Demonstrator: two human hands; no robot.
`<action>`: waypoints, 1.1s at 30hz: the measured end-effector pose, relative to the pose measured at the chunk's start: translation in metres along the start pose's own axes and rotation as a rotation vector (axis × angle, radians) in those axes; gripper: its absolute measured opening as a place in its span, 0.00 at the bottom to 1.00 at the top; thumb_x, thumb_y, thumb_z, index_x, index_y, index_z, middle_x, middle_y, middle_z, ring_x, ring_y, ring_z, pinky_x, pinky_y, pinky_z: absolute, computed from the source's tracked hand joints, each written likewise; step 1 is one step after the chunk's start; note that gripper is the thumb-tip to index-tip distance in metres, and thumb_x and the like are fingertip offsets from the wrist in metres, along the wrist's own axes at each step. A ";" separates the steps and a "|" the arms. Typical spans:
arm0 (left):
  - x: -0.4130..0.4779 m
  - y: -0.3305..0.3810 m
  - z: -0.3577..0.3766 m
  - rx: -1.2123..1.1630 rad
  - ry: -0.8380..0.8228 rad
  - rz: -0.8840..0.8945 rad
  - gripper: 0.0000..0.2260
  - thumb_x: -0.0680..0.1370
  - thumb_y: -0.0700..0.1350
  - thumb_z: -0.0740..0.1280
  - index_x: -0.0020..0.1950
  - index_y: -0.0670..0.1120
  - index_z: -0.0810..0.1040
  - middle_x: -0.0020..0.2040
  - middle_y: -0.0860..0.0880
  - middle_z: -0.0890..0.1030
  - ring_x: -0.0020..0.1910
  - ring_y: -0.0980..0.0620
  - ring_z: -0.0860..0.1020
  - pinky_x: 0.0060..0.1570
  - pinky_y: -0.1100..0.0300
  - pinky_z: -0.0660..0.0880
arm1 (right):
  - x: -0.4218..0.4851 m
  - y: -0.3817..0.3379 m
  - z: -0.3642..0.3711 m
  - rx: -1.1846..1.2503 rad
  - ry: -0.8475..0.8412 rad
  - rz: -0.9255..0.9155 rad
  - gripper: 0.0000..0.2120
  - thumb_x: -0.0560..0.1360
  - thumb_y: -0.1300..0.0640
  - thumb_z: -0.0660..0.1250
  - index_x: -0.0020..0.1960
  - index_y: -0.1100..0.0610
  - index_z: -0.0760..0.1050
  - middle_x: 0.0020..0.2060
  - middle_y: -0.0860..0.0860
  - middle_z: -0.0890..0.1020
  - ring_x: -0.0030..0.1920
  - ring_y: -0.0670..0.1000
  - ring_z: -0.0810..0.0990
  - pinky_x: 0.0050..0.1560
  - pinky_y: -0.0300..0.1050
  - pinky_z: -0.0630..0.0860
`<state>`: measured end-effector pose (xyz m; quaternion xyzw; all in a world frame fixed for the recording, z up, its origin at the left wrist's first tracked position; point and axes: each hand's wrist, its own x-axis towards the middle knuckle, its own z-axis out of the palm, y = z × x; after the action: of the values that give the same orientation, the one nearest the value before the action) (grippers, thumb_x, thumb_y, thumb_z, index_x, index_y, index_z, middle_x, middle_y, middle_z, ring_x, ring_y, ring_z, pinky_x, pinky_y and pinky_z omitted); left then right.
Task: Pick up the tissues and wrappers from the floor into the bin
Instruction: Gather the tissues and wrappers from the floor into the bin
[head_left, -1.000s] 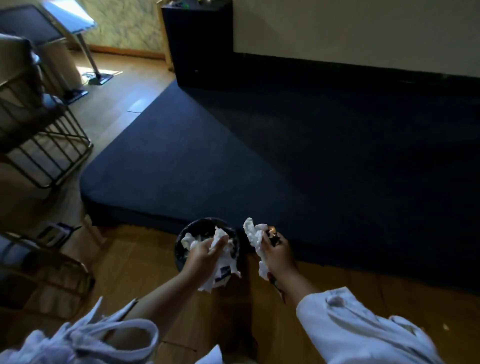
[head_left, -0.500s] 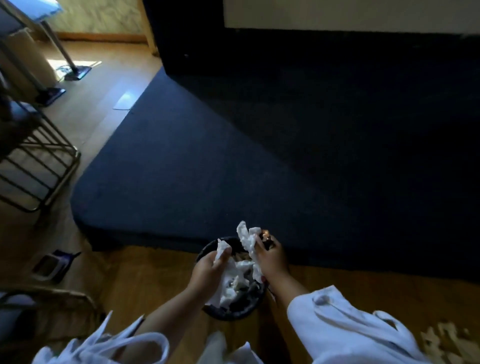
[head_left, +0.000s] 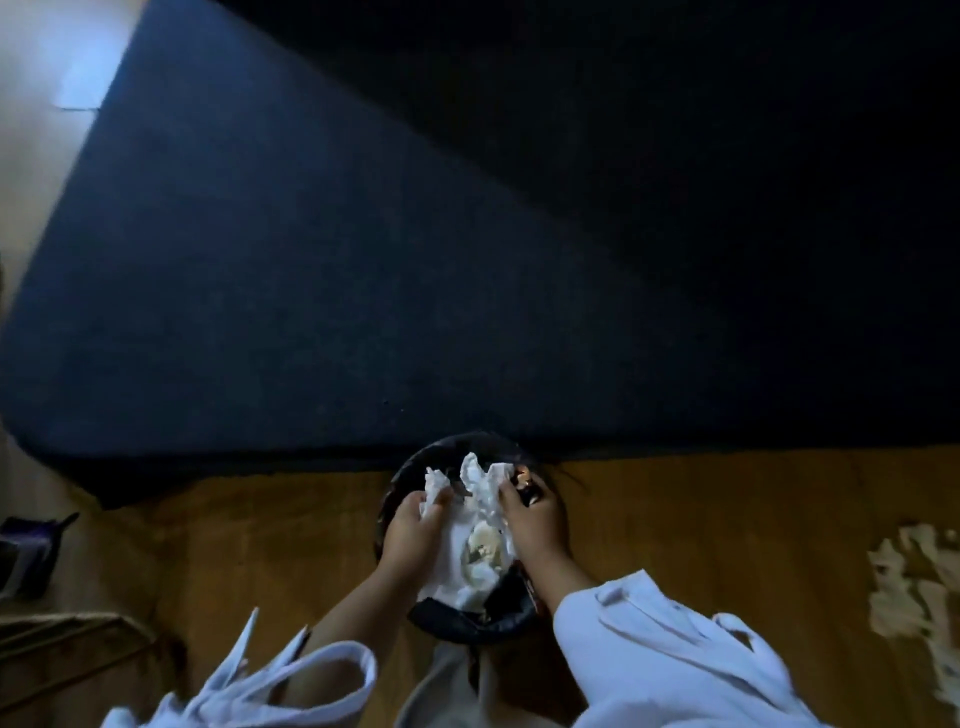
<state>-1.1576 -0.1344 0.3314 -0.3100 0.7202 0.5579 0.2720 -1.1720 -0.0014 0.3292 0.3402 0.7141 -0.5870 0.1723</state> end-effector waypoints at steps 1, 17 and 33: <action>0.013 -0.011 0.002 0.014 -0.010 -0.015 0.14 0.77 0.57 0.61 0.53 0.49 0.74 0.56 0.43 0.78 0.53 0.46 0.76 0.54 0.50 0.73 | 0.010 0.010 0.004 -0.018 0.003 0.025 0.13 0.75 0.58 0.66 0.58 0.61 0.76 0.54 0.57 0.80 0.58 0.56 0.77 0.54 0.40 0.69; 0.085 -0.064 0.011 -0.001 -0.109 -0.254 0.21 0.79 0.53 0.60 0.68 0.45 0.66 0.61 0.46 0.71 0.58 0.45 0.71 0.49 0.53 0.72 | 0.078 0.071 0.022 -0.195 -0.199 0.208 0.36 0.71 0.52 0.72 0.73 0.59 0.59 0.70 0.55 0.67 0.69 0.55 0.66 0.67 0.46 0.65; 0.080 -0.075 0.013 0.089 -0.093 -0.193 0.20 0.79 0.52 0.60 0.67 0.42 0.68 0.63 0.41 0.74 0.59 0.44 0.75 0.54 0.54 0.71 | 0.086 0.095 0.024 -0.284 -0.021 0.134 0.10 0.73 0.70 0.64 0.51 0.65 0.80 0.52 0.61 0.82 0.50 0.55 0.79 0.56 0.48 0.76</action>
<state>-1.1534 -0.1468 0.2220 -0.3392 0.6975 0.5106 0.3711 -1.1709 0.0078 0.1989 0.3531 0.7640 -0.4707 0.2648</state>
